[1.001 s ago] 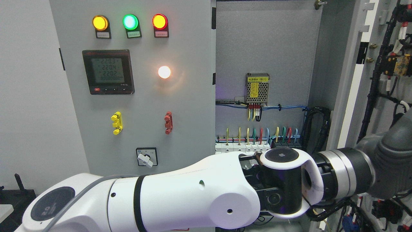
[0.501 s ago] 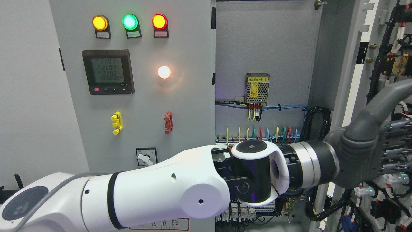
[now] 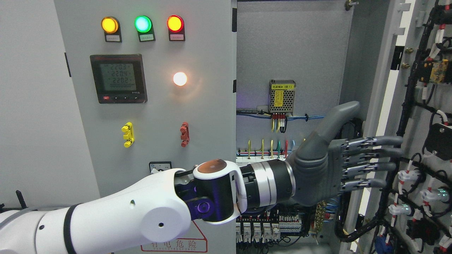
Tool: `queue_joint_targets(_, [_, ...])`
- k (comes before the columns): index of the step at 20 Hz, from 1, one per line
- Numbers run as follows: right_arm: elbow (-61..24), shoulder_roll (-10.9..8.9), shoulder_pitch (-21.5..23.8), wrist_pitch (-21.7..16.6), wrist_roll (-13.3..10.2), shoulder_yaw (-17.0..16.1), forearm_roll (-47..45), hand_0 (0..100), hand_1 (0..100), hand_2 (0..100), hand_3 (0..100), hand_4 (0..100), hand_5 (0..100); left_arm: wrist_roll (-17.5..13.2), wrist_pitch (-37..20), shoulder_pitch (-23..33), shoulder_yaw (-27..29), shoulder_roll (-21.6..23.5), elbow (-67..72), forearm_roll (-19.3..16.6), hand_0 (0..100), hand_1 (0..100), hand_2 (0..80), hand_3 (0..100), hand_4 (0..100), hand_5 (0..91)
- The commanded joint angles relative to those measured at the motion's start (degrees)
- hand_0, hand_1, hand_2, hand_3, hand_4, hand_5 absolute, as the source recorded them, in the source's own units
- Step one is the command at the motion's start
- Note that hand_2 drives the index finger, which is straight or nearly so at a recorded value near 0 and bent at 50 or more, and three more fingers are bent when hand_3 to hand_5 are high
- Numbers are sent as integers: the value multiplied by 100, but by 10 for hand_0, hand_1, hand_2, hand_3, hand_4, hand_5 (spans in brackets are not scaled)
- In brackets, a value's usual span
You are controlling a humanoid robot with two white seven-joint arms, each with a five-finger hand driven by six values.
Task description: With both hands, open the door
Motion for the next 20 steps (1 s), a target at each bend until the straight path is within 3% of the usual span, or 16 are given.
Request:
queue_joint_targets(1, [-5,0,4,-2,-2,0,-141,0,0,0,0,0,0,-655,3,654,98,2164,-909,-292,0,0,0,0,32,0])
queue_joint_targets(5, [-5,0,-4,7,-2,0,-141,0,0,0,0,0,0,-1411,-6,1514,98,2972,-926,-915,0,0,0,0,32,0])
queue_joint_targets(9, [4,0,4,7,-2,0,-141,0,0,0,0,0,0,-2018,-23,2779,124,3710,-891,-1803,0,0,0,0,31,0])
queue_joint_targets(11, [4,0,4,7,-2,0,-141,0,0,0,0,0,0,-2282,-32,3368,150,4044,-865,-2015,0,0,0,0,31,0])
queue_joint_targets(15, [-5,0,-4,-2,-2,0,-141,0,0,0,0,0,0,-2660,-67,4414,238,4502,-629,-2384,0,0,0,0,31,0])
queue_joint_targets(20, [-5,8,4,7,-2,0,-141,0,0,0,0,0,0,-2863,-94,5232,317,4512,153,-2771,0,0,0,0,32,0])
